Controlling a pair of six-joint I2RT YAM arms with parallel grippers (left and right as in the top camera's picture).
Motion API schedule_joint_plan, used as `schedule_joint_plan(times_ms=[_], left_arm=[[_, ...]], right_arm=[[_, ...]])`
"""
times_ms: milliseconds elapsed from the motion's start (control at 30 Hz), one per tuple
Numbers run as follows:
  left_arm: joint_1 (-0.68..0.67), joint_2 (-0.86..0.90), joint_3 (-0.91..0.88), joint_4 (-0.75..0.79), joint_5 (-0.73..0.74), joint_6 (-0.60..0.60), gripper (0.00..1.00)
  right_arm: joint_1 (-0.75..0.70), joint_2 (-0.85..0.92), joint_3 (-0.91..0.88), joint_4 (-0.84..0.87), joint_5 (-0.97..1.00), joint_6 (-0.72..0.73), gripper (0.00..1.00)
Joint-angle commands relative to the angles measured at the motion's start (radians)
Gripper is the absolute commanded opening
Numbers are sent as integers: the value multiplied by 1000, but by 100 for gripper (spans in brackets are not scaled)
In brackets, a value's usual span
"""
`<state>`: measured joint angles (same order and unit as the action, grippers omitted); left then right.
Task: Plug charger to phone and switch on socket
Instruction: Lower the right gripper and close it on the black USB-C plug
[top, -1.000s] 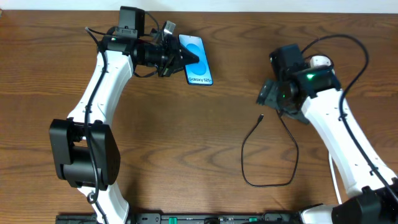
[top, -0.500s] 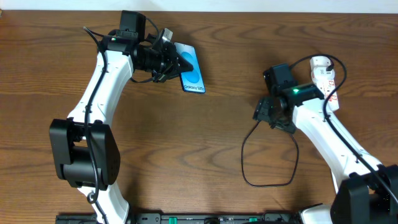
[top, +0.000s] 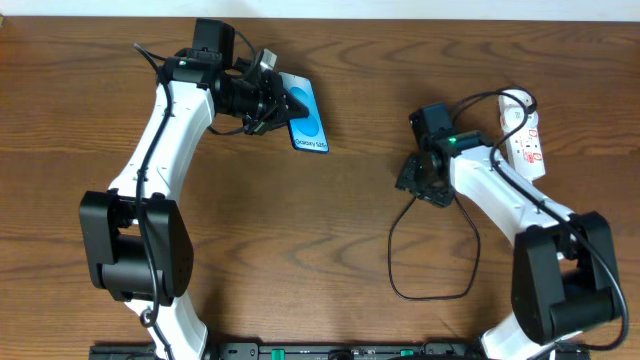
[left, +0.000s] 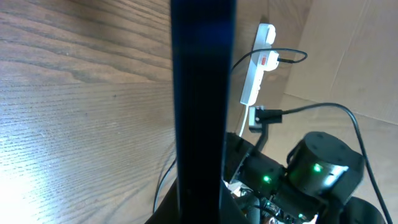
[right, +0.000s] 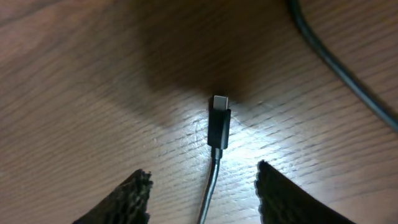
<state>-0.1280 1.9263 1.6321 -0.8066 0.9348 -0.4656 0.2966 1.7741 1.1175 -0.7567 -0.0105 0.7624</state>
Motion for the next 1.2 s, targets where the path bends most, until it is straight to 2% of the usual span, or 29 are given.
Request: schedule_joint_plan(times_ms=[0,300,533,700,767,1167], left_arm=[[-2,-26,1,-1,13,24,7],[-2,-26,2,-1,13,24,7],[-2,-26,2,0,13,24,7],[-2,-26,2,0,13,24,7],[-2,-26,2,0,13,24,7],[-2,-26,2,-1,13,24,7]], right_arm=[[-3,12,-5,5,2,47,49],[-3,12,-25,5,39,53,51],[-3,12,-82,71,34,79,50],[-3,12,-103,114,34,79,44],[-3,12,-103,121,34,79,37],[-3,12,-139,140,53,124,36]])
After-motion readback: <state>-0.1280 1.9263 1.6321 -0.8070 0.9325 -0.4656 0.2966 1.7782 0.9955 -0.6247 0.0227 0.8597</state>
